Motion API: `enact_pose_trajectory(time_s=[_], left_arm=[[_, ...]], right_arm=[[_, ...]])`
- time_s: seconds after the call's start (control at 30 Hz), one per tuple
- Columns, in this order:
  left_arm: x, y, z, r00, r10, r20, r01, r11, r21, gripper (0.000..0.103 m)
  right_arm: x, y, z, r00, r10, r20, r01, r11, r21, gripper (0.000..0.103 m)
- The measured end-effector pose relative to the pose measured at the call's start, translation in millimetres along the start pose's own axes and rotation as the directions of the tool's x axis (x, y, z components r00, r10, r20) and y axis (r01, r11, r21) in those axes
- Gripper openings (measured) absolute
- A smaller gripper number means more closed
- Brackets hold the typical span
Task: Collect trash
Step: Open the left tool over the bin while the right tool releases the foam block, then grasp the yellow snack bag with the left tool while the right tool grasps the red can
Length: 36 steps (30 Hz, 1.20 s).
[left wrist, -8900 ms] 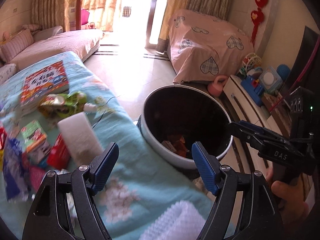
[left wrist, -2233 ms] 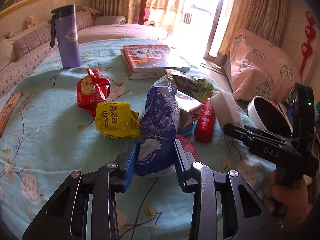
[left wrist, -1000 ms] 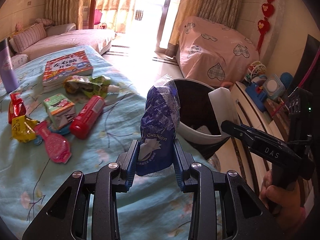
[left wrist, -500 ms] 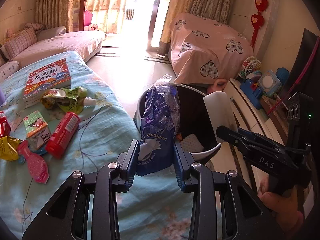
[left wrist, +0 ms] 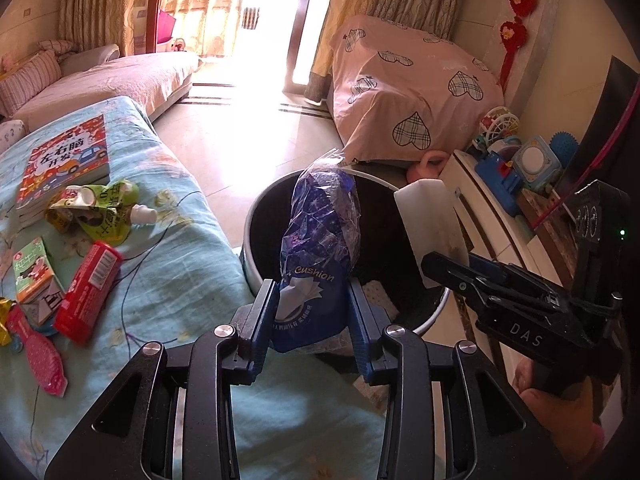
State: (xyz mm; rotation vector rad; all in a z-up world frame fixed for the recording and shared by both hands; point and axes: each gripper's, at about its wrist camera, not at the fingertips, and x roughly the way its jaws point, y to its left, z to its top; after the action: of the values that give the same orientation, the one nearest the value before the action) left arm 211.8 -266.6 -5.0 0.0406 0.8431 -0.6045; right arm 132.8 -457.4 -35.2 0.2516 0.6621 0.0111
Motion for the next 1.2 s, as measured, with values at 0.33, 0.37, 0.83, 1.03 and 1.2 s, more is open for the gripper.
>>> enact_pose_trajectory(time_s=[0.33,0.37,0.83,1.03,1.2], left_arm=[[12,-2,8,1.0,0.012,-0.004,-0.012,1.0,0.024,0.042],[12,-2,8,1.0,0.006,-0.006,-0.005,1.0,0.022,0.045],[-32,32,-39,0.999,0.031,0.027,-0.029,0.997,-0.066,0.075],[-52,72,-68,0.996,0.086,0.006,-0.084,0.985,-0.152,0.075],[-73,112,-94,0.991,0.134,-0.006,-0.132,0.965,-0.226,0.075]], right_arm=[[14,-4,9,1.0,-0.009,-0.015,0.009,1.0,-0.023,0.051],[15,-5,10,1.0,-0.007,-0.017,0.006,1.0,-0.019,0.052],[-6,9,-9,0.999,0.051,0.009,-0.052,0.997,0.052,0.076],[-8,45,-27,0.993,0.115,0.004,-0.115,0.992,0.054,0.081],[1,77,-40,0.987,0.158,-0.036,-0.157,0.987,0.031,0.081]])
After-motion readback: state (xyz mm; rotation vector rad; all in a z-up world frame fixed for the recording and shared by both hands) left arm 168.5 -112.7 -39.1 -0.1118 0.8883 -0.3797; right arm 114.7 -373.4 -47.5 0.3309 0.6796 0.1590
